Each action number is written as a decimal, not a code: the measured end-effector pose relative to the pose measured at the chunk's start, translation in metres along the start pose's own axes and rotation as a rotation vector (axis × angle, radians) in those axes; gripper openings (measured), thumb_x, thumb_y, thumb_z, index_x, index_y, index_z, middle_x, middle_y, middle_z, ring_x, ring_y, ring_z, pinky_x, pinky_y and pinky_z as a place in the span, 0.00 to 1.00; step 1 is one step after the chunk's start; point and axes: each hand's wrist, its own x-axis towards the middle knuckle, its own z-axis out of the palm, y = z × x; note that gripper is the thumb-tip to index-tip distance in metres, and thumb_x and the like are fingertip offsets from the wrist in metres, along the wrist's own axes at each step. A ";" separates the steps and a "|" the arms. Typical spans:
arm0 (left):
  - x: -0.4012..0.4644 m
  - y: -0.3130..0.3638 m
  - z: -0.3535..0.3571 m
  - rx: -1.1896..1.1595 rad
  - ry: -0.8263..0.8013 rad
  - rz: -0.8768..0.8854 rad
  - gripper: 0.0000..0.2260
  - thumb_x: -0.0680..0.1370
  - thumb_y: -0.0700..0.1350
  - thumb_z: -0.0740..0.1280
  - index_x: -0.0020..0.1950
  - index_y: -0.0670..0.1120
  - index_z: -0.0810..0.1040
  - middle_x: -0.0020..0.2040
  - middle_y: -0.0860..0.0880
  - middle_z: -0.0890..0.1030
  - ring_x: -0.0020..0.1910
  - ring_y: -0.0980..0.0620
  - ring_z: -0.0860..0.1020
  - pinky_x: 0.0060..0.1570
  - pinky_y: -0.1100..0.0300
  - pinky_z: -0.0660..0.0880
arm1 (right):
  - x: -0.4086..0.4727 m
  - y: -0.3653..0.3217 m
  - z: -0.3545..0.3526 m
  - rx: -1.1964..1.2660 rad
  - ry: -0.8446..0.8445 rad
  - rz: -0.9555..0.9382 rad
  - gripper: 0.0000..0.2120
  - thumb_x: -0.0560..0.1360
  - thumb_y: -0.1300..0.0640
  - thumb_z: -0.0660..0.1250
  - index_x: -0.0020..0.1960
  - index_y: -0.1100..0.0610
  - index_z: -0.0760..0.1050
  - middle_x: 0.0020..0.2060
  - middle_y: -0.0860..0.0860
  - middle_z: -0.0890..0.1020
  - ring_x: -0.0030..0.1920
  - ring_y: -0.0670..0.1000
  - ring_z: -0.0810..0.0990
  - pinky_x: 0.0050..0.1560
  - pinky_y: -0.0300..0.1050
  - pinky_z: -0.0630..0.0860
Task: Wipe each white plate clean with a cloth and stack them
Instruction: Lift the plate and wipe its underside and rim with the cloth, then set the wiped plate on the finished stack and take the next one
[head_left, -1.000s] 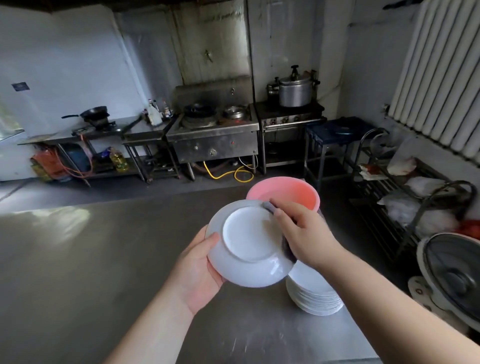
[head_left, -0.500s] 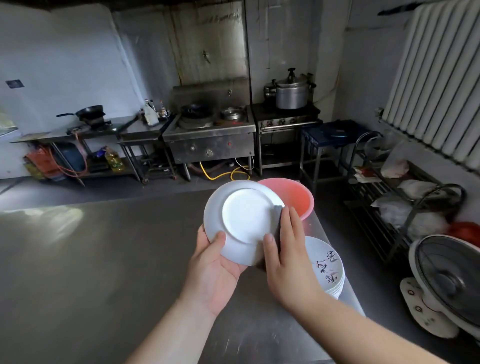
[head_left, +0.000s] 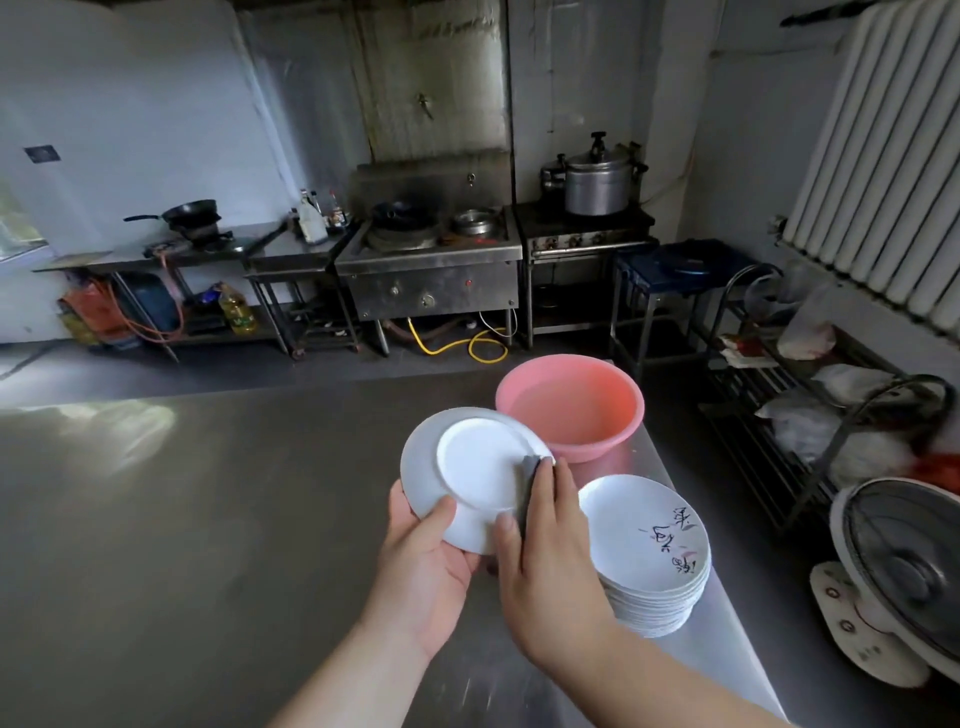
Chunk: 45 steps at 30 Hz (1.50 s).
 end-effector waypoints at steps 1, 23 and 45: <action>0.003 0.000 -0.002 0.008 0.016 0.004 0.22 0.83 0.34 0.60 0.75 0.50 0.70 0.70 0.42 0.81 0.67 0.40 0.81 0.55 0.45 0.82 | 0.000 -0.002 0.006 -0.039 -0.025 0.006 0.34 0.85 0.41 0.44 0.84 0.61 0.49 0.82 0.57 0.54 0.79 0.59 0.60 0.77 0.56 0.62; 0.044 0.030 -0.162 0.064 0.091 -0.287 0.28 0.75 0.38 0.70 0.74 0.53 0.75 0.71 0.44 0.80 0.68 0.38 0.80 0.56 0.33 0.80 | 0.058 0.041 0.108 -0.122 -0.257 0.287 0.20 0.85 0.40 0.46 0.44 0.46 0.71 0.38 0.45 0.80 0.40 0.45 0.79 0.48 0.55 0.79; 0.094 0.002 -0.206 0.163 -0.090 -0.618 0.29 0.73 0.42 0.71 0.74 0.55 0.75 0.71 0.43 0.80 0.68 0.38 0.80 0.59 0.33 0.79 | 0.054 0.077 0.111 -0.077 -0.295 0.635 0.23 0.85 0.47 0.57 0.39 0.63 0.72 0.30 0.53 0.79 0.28 0.48 0.70 0.32 0.43 0.68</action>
